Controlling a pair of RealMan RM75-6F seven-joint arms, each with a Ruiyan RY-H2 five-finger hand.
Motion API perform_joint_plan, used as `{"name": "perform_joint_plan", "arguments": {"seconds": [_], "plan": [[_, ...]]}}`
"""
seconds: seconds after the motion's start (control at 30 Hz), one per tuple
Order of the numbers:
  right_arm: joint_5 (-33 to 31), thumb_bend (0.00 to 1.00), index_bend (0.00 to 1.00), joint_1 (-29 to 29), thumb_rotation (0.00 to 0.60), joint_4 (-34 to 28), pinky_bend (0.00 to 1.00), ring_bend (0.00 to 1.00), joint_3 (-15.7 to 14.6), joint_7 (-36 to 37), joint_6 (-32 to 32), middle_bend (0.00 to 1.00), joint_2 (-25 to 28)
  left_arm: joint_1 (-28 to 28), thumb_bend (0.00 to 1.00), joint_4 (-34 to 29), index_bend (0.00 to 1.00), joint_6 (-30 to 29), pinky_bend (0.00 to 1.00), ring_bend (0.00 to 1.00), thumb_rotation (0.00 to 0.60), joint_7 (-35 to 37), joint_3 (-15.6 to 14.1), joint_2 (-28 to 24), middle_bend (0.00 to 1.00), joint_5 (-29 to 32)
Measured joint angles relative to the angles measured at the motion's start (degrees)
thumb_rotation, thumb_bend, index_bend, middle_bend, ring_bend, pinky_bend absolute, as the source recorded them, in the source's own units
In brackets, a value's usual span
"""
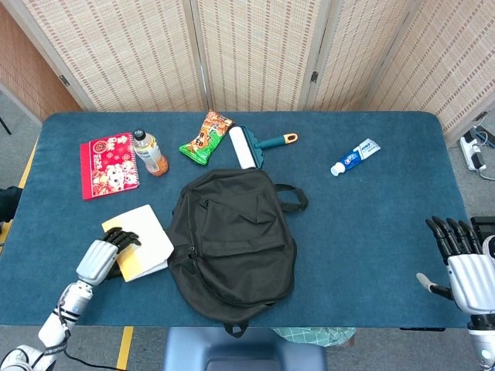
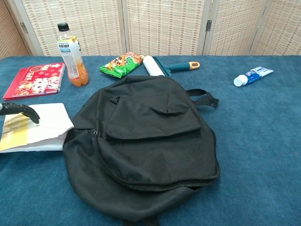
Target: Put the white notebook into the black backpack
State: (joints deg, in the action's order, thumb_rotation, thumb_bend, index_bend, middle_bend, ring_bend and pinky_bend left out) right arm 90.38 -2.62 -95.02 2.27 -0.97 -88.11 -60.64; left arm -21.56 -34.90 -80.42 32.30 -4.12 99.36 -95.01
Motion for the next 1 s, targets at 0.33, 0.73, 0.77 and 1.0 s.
{"name": "perform_joint_plan", "arguments": {"seconds": [0.33, 0.73, 0.77, 1.0], "plan": [[-0.24, 0.05, 0.00, -0.39, 0.600, 0.17, 0.04, 0.04, 0.05, -0.11, 0.79, 0.10, -0.22, 1.13, 0.43, 1.25, 0.50, -2.22, 0.22, 0.31, 0.600, 1.61, 1.11, 1.23, 0.35, 1.21], [-0.81, 0.05, 0.00, -0.57, 0.600, 0.24, 0.04, 0.04, 0.13, -0.26, 1.41, 0.10, -0.30, 1.92, 0.37, 4.97, 0.61, -4.85, 0.24, 0.35, 0.600, 2.50, 2.55, 4.05, 0.43, 2.36], [-0.83, 0.05, 0.00, -0.60, 0.600, 0.25, 0.04, 0.04, 0.13, -0.27, 1.48, 0.10, -0.31, 1.97, 0.37, 5.16, 0.62, -4.95, 0.24, 0.35, 0.600, 2.71, 2.63, 4.19, 0.44, 2.43], [-0.65, 0.05, 0.00, -0.70, 0.600, 0.09, 0.04, 0.04, 0.18, -0.31, 1.43, 0.10, -0.19, 2.48, 0.46, 6.66, 0.68, -6.25, 0.26, 0.38, 0.600, 4.87, 2.93, 5.36, 0.46, 2.72]]}}
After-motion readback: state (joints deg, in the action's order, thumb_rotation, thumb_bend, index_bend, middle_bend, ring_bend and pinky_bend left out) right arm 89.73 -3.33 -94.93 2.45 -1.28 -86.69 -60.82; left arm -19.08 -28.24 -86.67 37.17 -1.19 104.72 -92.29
